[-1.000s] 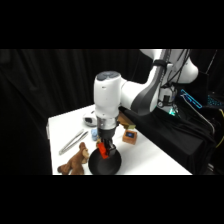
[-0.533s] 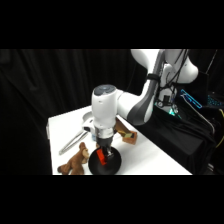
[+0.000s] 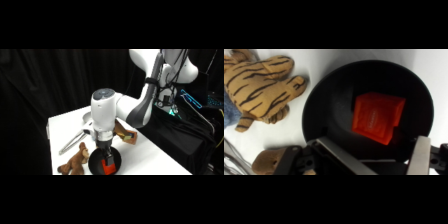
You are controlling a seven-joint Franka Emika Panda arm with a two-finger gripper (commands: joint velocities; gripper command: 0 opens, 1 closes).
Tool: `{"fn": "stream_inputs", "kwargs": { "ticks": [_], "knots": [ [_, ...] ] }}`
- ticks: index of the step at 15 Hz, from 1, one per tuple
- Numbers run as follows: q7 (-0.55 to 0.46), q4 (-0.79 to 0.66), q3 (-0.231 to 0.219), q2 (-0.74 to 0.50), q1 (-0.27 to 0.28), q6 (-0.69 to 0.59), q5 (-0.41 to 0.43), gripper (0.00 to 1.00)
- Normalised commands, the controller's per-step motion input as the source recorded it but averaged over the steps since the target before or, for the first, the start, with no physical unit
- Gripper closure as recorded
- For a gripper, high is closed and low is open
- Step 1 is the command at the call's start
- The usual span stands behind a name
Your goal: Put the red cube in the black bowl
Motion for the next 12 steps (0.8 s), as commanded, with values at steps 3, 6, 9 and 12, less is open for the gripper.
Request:
{"fn": "stream_inputs", "kwargs": {
  "ticks": [3, 6, 9, 12],
  "knots": [
    [-0.08, -0.04, -0.042, -0.35, 0.093, -0.25, 0.13, 0.0],
    [-0.12, 0.02, 0.006, -0.36, 0.027, -0.42, 0.166, 0.0],
    [-0.15, 0.09, 0.045, -0.31, -0.028, -0.56, 0.195, 0.0],
    [-0.2, 0.13, 0.083, -0.25, -0.073, -0.64, 0.226, 0.0]
  ]
}}
